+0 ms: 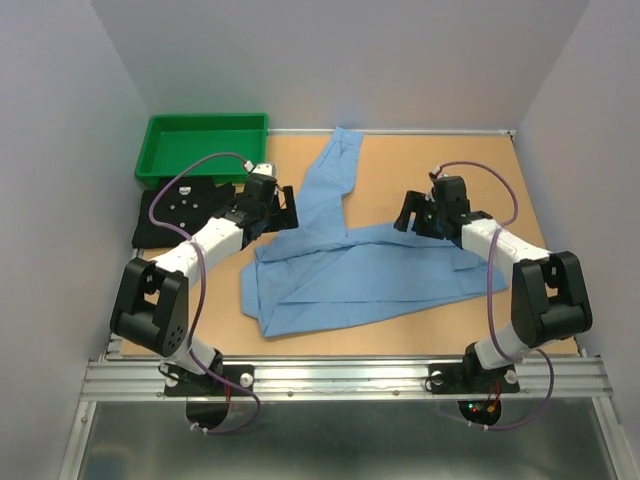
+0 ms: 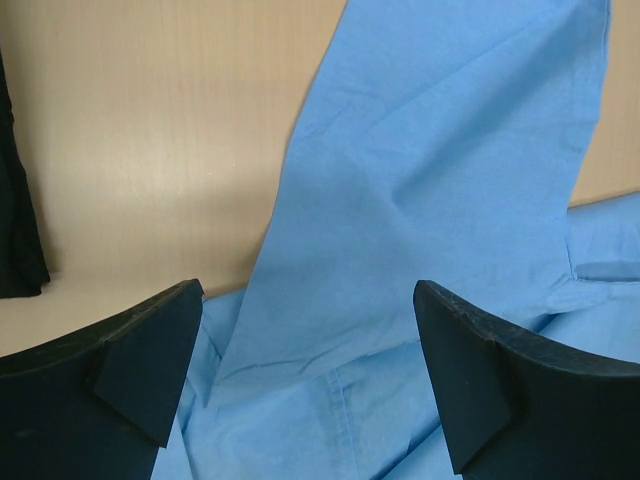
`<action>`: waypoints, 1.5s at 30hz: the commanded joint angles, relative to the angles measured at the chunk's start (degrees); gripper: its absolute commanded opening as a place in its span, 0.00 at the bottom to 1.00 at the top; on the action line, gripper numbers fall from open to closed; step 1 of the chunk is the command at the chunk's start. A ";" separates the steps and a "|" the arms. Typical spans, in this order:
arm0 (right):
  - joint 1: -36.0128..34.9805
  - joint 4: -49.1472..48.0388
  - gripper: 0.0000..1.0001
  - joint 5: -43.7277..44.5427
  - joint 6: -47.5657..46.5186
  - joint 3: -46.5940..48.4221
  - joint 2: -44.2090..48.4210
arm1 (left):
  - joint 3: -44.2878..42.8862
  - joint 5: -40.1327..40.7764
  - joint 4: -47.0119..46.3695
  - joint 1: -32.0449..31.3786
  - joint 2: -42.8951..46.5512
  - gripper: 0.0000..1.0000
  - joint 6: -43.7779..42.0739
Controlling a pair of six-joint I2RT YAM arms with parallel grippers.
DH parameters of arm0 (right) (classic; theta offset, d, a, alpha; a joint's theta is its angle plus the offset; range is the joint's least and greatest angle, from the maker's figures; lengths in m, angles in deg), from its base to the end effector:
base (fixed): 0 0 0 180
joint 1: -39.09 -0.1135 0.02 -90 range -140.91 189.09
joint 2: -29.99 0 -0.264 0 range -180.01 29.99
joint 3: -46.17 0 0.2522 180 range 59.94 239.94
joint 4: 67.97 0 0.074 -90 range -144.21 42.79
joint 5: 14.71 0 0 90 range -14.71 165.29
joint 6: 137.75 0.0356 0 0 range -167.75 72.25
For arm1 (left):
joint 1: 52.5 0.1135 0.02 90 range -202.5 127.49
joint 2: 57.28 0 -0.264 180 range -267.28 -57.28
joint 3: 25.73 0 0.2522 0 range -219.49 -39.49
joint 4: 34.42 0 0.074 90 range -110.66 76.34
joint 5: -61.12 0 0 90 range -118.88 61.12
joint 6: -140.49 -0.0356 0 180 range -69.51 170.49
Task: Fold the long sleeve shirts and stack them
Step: Fold the shirt
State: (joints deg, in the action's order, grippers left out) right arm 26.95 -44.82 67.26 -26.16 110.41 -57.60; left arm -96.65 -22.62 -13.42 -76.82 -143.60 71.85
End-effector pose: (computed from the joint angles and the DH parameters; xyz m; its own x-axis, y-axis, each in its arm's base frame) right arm 0.3075 0.0712 0.1981 -0.7706 0.2069 -0.6028 -0.0201 0.9375 0.3475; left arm 0.3062 -0.1341 0.2451 -0.6236 -0.1155 -0.7732 0.1098 0.9663 -0.2329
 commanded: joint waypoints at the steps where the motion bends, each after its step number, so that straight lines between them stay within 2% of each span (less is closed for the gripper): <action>1: -1.39 -2.71 0.82 -5.23 -0.40 11.11 -2.84 | -2.16 0.77 -1.71 0.23 -1.21 0.99 -2.91; 7: -3.50 -3.50 0.83 -5.85 0.12 24.04 -13.89 | 0.30 1.21 -1.71 1.64 -1.83 0.99 -5.02; 16: -8.07 -4.20 0.82 -4.72 9.61 38.80 -27.45 | 4.16 1.03 0.22 1.82 1.85 0.99 -5.02; 23: -10.80 -4.55 0.81 2.06 13.48 45.84 -36.15 | 8.73 2.79 0.66 1.82 7.39 0.99 -6.07; 35: -10.89 -4.82 0.69 7.77 22.36 49.45 -43.71 | 11.46 3.41 -1.18 1.82 9.07 0.99 -5.72; 38: -10.89 -4.99 0.63 7.24 23.24 50.94 -45.56 | 11.29 3.67 -1.53 1.82 8.72 0.99 -6.33; 40: -10.89 -5.43 0.51 6.45 23.24 52.26 -46.79 | 10.85 4.11 -1.53 1.82 8.63 0.99 -6.60; 44: -10.89 -5.78 0.33 5.75 22.80 54.37 -48.20 | 10.67 4.46 -1.62 1.82 8.72 0.99 -6.60; 45: -10.89 -5.96 0.25 5.66 22.37 54.55 -48.37 | 10.67 4.55 -1.62 1.82 8.80 0.99 -6.60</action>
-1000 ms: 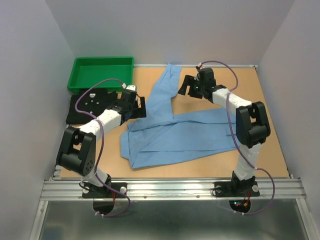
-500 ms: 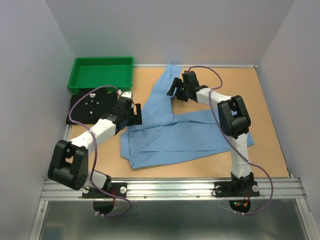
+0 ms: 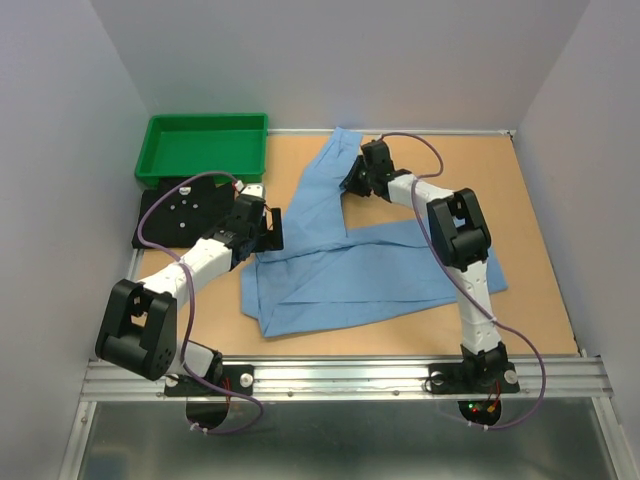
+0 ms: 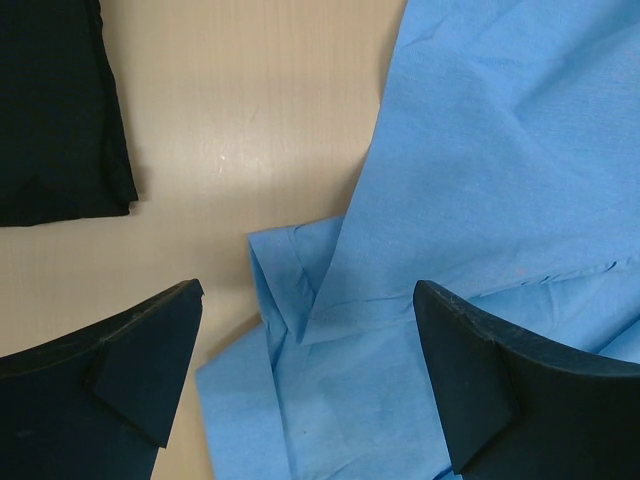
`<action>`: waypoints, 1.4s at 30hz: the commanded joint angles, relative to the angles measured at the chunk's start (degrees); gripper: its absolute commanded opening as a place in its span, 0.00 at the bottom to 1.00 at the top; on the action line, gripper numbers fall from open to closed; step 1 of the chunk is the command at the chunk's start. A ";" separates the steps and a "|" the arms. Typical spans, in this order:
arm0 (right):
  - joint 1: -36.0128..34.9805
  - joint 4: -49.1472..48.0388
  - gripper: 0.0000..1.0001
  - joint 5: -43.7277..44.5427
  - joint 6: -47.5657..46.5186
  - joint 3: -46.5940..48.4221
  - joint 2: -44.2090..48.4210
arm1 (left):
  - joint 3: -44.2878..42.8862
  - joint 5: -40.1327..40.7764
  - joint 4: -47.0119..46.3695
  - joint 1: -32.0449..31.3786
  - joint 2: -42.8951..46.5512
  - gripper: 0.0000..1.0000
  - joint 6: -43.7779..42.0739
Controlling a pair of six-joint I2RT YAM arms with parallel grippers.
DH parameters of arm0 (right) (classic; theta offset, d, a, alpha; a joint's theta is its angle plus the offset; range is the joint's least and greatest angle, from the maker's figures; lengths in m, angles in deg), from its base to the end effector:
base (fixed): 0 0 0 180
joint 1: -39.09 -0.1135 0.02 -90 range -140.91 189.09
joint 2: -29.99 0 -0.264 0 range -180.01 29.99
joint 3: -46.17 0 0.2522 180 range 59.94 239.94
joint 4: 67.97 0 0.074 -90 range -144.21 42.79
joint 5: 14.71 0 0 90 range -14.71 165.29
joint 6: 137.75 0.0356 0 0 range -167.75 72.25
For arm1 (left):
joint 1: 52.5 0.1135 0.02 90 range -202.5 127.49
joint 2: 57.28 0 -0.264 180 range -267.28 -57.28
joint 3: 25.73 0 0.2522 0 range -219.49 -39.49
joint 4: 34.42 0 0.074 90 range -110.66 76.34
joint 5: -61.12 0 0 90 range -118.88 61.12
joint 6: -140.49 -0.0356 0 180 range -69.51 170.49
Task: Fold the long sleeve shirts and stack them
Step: Fold the shirt
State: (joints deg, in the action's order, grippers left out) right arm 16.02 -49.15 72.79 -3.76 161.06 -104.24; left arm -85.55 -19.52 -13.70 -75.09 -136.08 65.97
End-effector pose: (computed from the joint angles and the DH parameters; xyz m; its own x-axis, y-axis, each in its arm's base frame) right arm 0.4854 0.2084 0.1514 -0.7028 0.4549 -0.5470 0.0904 0.8198 0.5655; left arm 0.2711 -0.1065 0.2207 -0.6387 -0.0195 -0.7692 0.0965 0.9898 -0.1052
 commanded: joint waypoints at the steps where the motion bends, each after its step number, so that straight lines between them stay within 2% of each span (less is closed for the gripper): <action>1: 0.04 -1.72 0.20 -0.04 -0.22 4.17 -1.73 | -0.52 1.53 -1.34 0.09 1.37 0.99 -0.81; 2: 0.04 -1.72 0.11 -0.57 -1.09 4.52 -1.47 | -0.52 1.79 -1.34 0.09 1.63 0.99 -0.81; 5: 0.04 -2.07 0.01 -2.41 -3.02 4.96 0.01 | -0.52 2.50 -1.34 0.09 2.08 0.99 -0.81; 11: -1.19 -3.48 0.01 -9.53 -10.93 1.10 7.39 | -0.78 2.68 -1.42 0.09 3.48 0.99 -0.46; 15: -3.38 -3.74 0.01 -15.76 -16.72 -5.57 14.95 | -0.96 3.20 -1.69 0.35 4.80 0.99 -0.28; 25: -11.03 -3.65 0.02 -29.65 -25.62 -32.02 36.66 | -0.87 1.71 -2.48 3.43 8.76 0.99 1.04; 28: -13.66 -3.65 0.07 -32.91 -25.71 -40.19 41.76 | -0.96 -0.05 -2.74 4.31 8.84 0.99 1.48; 34: -18.85 -2.95 0.11 -30.81 -25.44 -51.88 48.80 | -0.52 -3.21 -3.62 5.19 9.02 0.99 2.27; 36: -19.38 -2.25 0.20 -30.28 -25.62 -53.65 50.12 | -0.43 -3.83 -4.06 5.36 9.11 0.98 2.27; 39: -19.38 1.79 0.26 -29.40 -27.19 -54.71 52.75 | 0.01 -4.18 -4.50 5.63 9.02 0.98 1.74; 42: -19.38 8.80 0.35 -26.43 -31.49 -54.01 54.69 | 0.36 -4.44 -5.46 5.63 9.19 0.98 0.95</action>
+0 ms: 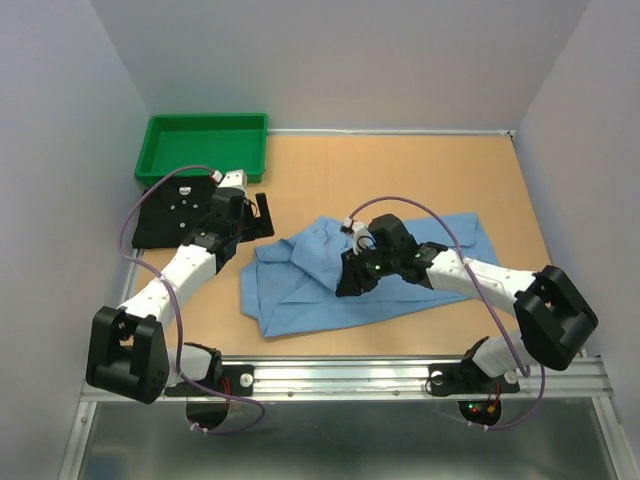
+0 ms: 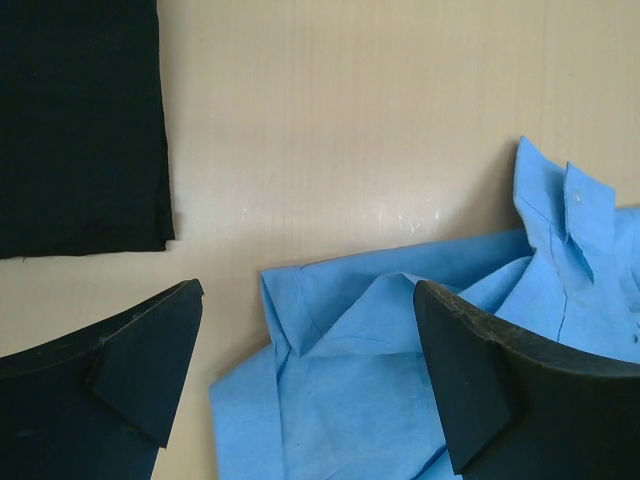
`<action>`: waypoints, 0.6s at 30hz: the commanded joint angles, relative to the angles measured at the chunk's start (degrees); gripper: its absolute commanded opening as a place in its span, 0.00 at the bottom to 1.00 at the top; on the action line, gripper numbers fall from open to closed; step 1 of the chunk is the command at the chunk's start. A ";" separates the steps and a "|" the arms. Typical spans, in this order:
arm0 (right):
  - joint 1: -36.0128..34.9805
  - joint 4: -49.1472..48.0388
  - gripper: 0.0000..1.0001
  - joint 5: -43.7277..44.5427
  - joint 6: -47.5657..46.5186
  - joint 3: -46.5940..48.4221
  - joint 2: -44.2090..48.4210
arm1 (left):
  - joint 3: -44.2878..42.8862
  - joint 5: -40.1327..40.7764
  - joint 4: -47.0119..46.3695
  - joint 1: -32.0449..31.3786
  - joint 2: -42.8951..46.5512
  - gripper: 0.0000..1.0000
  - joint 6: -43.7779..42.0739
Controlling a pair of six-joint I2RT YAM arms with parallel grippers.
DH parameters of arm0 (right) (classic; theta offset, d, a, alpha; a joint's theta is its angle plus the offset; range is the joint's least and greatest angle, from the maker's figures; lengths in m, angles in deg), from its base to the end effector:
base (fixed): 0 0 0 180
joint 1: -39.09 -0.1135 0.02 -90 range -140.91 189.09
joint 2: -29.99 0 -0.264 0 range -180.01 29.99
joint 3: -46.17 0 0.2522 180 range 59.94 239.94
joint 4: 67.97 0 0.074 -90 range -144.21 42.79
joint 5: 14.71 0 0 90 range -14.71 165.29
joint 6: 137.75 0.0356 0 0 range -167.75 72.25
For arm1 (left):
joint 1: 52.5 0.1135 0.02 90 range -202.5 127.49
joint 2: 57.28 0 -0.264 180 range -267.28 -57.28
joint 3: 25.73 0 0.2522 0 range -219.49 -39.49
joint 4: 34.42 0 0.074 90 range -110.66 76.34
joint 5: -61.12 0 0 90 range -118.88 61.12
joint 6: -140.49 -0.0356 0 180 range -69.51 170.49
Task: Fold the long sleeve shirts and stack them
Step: Fold the shirt
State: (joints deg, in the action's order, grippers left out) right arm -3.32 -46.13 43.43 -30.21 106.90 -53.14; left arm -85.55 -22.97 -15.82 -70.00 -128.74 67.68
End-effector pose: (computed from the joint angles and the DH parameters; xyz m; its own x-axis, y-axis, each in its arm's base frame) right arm 0.2061 0.2137 0.2068 -0.7479 -0.3365 -0.5721 -0.6572 0.4966 0.5670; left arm 0.2658 -0.0800 0.2578 -0.5222 -0.1436 -0.8407 0.0627 0.9766 -0.2058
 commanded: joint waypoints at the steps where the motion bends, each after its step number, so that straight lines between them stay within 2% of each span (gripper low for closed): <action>1: -0.04 6.59 0.38 3.90 -5.76 0.24 4.03 | 0.53 -0.99 -3.61 0.53 1.85 0.98 -0.93; 3: -0.04 7.04 0.46 6.62 -6.11 0.15 6.22 | 0.97 -0.73 -4.13 0.53 1.85 0.98 -1.80; 7: 0.14 8.44 0.61 21.79 -2.44 3.38 8.77 | 3.17 -0.02 -6.86 0.45 1.94 0.98 -2.77; 10: 0.93 8.27 0.65 29.18 -0.85 5.85 8.96 | 2.47 -0.46 -6.86 0.45 2.11 0.98 -3.48; 13: 2.59 8.45 0.65 34.47 1.17 12.51 4.84 | 3.78 0.15 -8.18 0.45 3.78 0.98 -3.57; 14: 3.12 8.53 0.74 34.93 2.31 14.02 3.87 | 3.88 0.07 -8.27 0.45 3.87 0.98 -3.65; 15: 4.17 8.45 0.89 35.19 4.59 15.17 2.81 | 3.79 -0.02 -8.10 0.45 3.87 0.98 -3.74; 18: 5.23 8.45 0.96 38.17 6.45 20.53 -3.77 | 3.09 0.24 -7.74 0.45 3.61 0.98 -2.69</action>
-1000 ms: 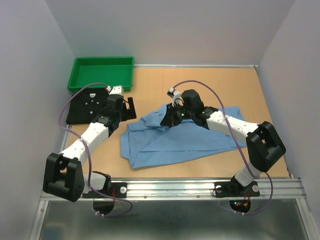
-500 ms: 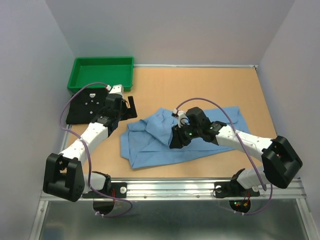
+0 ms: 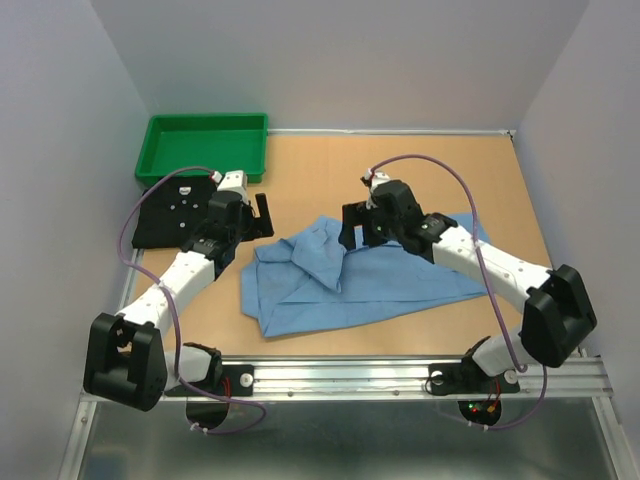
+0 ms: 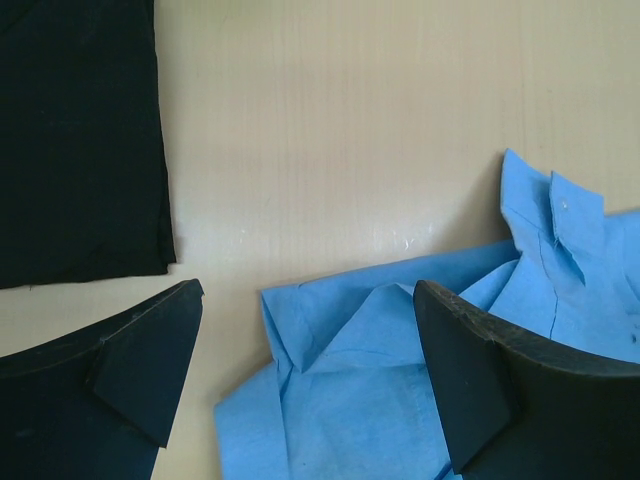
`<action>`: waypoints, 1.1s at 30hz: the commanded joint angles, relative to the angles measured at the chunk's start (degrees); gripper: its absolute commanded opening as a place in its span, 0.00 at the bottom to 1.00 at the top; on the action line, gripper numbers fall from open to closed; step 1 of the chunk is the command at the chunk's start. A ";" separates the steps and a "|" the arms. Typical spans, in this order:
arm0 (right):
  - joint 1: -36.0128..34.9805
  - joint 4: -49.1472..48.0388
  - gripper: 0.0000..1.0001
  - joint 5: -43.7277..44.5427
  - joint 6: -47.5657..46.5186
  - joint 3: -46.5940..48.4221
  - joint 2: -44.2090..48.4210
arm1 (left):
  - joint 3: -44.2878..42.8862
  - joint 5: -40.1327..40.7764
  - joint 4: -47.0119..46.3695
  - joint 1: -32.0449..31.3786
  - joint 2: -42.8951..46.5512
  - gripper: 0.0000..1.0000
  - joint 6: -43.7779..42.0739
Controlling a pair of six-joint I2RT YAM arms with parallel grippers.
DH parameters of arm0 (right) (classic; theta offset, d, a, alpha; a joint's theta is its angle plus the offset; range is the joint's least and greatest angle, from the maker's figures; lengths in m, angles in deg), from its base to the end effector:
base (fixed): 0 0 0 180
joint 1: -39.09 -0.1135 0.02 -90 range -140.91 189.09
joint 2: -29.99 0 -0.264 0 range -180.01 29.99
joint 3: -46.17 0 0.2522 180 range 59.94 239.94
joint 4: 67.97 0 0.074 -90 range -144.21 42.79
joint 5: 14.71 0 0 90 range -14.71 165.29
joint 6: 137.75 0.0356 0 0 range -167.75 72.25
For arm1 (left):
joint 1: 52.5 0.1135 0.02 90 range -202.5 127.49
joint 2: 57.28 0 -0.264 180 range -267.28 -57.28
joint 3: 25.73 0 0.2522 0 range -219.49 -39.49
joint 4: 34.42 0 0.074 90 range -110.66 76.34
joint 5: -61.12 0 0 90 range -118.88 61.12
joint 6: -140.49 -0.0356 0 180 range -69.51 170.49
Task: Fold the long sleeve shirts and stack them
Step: Fold the shirt
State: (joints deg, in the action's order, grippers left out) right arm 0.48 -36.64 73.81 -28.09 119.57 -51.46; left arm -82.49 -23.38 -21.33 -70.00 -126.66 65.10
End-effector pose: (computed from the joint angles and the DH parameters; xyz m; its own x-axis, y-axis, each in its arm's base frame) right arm 0.2457 0.1974 0.2697 -0.6820 -0.1142 -0.7224 -0.4353 0.8571 0.2755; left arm 0.2602 -0.0785 0.2580 -0.4551 -0.1198 -0.8824 0.1056 0.9767 -0.1870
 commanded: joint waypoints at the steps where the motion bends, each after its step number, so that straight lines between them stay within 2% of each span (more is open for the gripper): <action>1: 1.69 -1.21 0.95 7.98 4.77 9.60 -7.47 | 0.03 1.26 -1.71 0.45 1.45 0.98 0.15; 5: 2.05 -1.13 0.86 9.03 6.44 18.82 -19.23 | 0.11 4.95 0.49 0.45 1.88 0.98 4.01; 12: 2.13 -1.13 0.67 14.65 8.03 26.75 -31.99 | 0.37 4.44 2.60 0.45 3.46 0.98 8.23; 15: 2.05 -1.21 0.66 14.66 7.94 27.99 -34.38 | 0.55 3.03 2.16 0.45 3.56 0.98 8.50; 16: 2.05 -1.21 0.62 13.70 7.15 28.51 -35.70 | 0.64 2.42 2.16 0.45 2.95 0.98 8.50; 26: 2.05 -1.21 0.60 9.12 5.21 26.59 -38.96 | 0.11 1.10 1.46 0.45 1.09 0.98 6.83; 29: 1.96 -1.30 0.52 7.89 4.78 25.44 -39.14 | 0.20 0.83 1.28 0.45 0.57 0.98 6.40; 31: 1.87 -1.22 0.40 8.33 3.99 25.18 -39.31 | -0.06 0.83 1.46 0.45 0.39 0.98 6.22; 33: 1.96 -1.21 0.36 8.59 3.37 25.18 -39.49 | 0.02 0.66 1.37 0.45 0.57 0.98 6.22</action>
State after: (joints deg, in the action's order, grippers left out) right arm 2.62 -37.80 83.17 -23.19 144.60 -89.64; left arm -82.47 -22.40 -18.53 -69.74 -126.25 72.18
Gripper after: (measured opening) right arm 0.373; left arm 0.982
